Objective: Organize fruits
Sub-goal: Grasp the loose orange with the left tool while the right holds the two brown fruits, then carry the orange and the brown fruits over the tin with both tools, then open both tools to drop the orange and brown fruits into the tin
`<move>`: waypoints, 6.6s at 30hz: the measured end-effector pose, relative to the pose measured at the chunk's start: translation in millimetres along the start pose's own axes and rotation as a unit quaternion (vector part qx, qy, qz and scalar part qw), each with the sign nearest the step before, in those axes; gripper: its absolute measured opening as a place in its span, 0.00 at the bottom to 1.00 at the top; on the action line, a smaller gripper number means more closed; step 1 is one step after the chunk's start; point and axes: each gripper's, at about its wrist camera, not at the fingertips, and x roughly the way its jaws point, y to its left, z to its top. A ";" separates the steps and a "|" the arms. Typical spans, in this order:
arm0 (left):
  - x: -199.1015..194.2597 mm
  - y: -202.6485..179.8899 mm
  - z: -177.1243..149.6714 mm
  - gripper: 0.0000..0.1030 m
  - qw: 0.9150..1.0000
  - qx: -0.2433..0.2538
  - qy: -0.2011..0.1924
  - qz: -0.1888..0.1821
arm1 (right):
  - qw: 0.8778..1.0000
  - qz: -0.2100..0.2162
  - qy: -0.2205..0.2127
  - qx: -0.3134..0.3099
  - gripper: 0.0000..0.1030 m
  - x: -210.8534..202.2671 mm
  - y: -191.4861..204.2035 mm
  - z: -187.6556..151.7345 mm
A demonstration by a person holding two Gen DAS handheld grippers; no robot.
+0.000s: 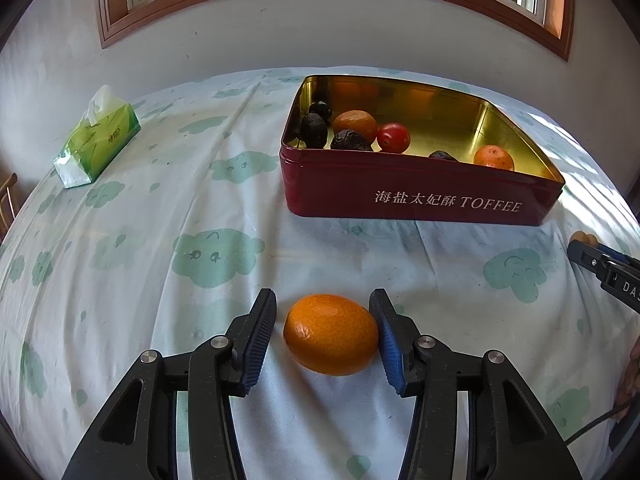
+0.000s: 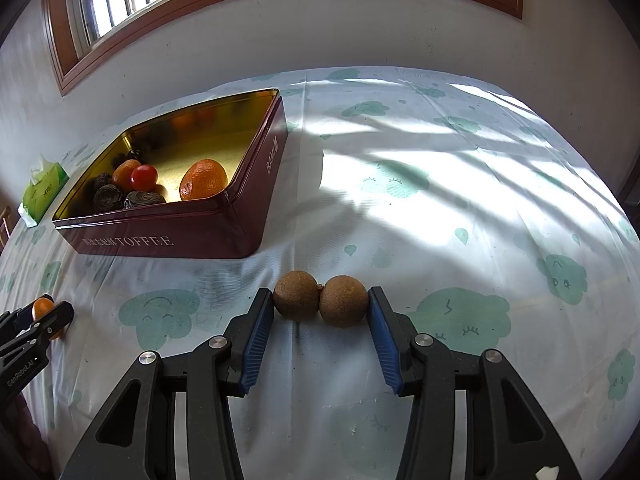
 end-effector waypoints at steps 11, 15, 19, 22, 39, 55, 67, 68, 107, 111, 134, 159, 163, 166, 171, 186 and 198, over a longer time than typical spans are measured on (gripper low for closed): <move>0.1 2.5 0.4 0.52 1.000 -0.004 0.001 0.001 | 1.000 0.001 0.000 -0.001 0.45 0.0 0.3 0.2; 0.1 2.7 0.4 0.52 1.000 -0.005 0.001 0.001 | 1.000 0.001 0.000 -0.001 0.45 0.2 0.1 0.2; 0.2 2.3 0.4 0.52 1.000 -0.004 0.001 0.001 | 1.000 0.001 0.000 0.000 0.45 0.1 0.0 0.2; 0.2 2.4 0.4 0.52 1.000 -0.004 0.001 0.001 | 1.000 0.001 0.000 0.000 0.45 0.0 0.3 0.1; 0.1 2.1 0.5 0.52 1.000 -0.004 0.001 0.001 | 1.000 0.002 0.000 0.002 0.44 -0.1 -0.3 0.4; 0.0 2.4 0.5 0.53 1.000 -0.004 0.001 0.003 | 1.000 0.007 -0.002 0.004 0.44 -0.4 -1.4 0.5; -7.4 5.5 0.2 0.41 1.000 -0.011 -0.016 0.000 | 0.999 0.032 -0.018 -0.008 0.43 -13.8 4.3 -8.3; -8.6 7.8 0.0 0.41 1.000 -0.017 -0.020 -0.002 | 0.999 0.034 -0.019 -0.009 0.43 -15.4 4.4 -9.5; -7.3 -10.9 113.2 0.41 0.994 0.035 -0.108 0.002 | 0.991 0.101 -0.078 -0.049 0.43 -15.8 59.9 61.6; 3.7 -9.6 116.5 0.41 0.994 0.032 -0.103 0.001 | 0.991 0.102 -0.073 -0.049 0.43 -6.1 63.5 63.6; 40.0 -2.0 126.7 0.41 0.995 0.027 -0.097 -0.004 | 0.991 0.099 -0.070 -0.051 0.43 22.7 74.7 75.9; 57.5 0.0 131.6 0.41 0.994 0.027 -0.104 -0.008 | 0.990 0.100 -0.082 -0.051 0.44 37.6 76.7 78.7; 56.1 -2.8 132.4 0.46 0.994 0.032 -0.109 -0.003 | 0.990 0.100 -0.085 -0.053 0.44 39.5 78.5 78.4; 55.2 -4.0 131.9 0.54 0.993 0.031 -0.116 0.000 | 0.990 0.099 -0.088 -0.053 0.44 40.1 79.0 77.9; 54.1 -3.6 130.3 0.63 0.991 0.031 -0.126 0.005 | 0.989 0.102 -0.091 -0.048 0.44 39.5 77.7 78.2; 48.6 -0.8 126.7 0.65 0.990 0.018 -0.143 -0.004 | 0.988 0.110 -0.107 -0.029 0.50 30.2 72.4 72.9; 33.8 0.1 114.0 0.68 0.990 0.004 -0.144 0.001 | 0.987 0.118 -0.111 -0.025 0.55 8.5 76.2 58.5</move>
